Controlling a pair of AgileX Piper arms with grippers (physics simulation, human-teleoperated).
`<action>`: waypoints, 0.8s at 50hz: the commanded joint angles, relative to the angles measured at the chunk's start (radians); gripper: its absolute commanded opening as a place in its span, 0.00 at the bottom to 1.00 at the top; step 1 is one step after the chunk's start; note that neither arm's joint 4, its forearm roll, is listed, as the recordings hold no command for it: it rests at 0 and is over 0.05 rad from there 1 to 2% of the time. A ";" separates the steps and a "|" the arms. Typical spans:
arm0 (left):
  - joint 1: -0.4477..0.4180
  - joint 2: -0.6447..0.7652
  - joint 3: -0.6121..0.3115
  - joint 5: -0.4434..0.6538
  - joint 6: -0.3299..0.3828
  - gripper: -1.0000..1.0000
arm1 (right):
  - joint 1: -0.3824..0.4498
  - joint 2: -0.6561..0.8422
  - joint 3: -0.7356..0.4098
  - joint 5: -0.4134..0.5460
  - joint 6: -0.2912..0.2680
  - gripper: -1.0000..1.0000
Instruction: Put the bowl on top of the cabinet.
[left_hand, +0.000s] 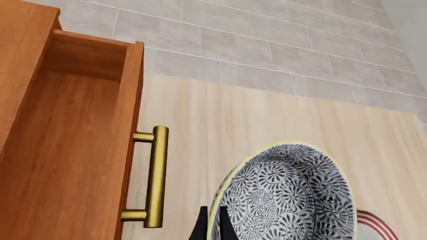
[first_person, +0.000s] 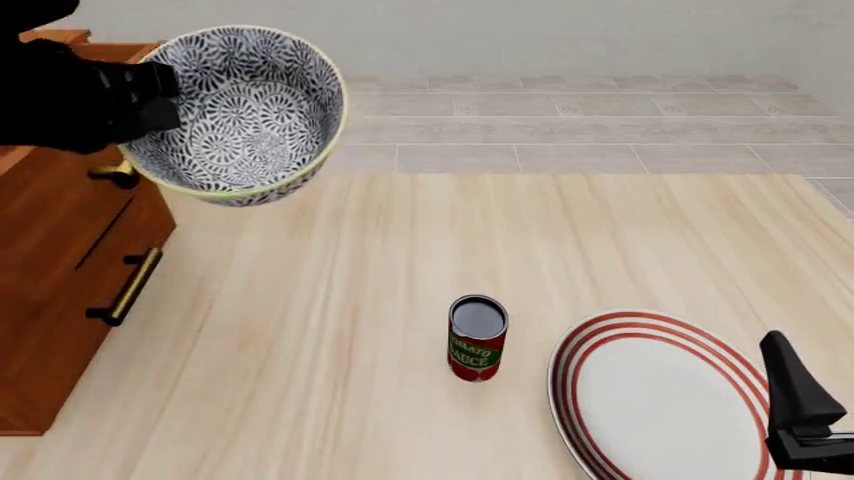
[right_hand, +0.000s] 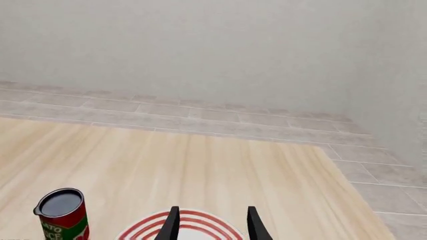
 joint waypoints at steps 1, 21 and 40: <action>0.061 0.040 -0.098 0.051 0.000 0.00 | 0.004 0.001 0.001 0.003 -0.005 1.00; 0.129 0.070 -0.222 0.133 0.007 0.00 | 0.005 0.001 0.000 0.004 -0.009 1.00; 0.197 0.090 -0.332 0.188 -0.014 0.00 | 0.004 0.000 0.000 0.003 -0.003 1.00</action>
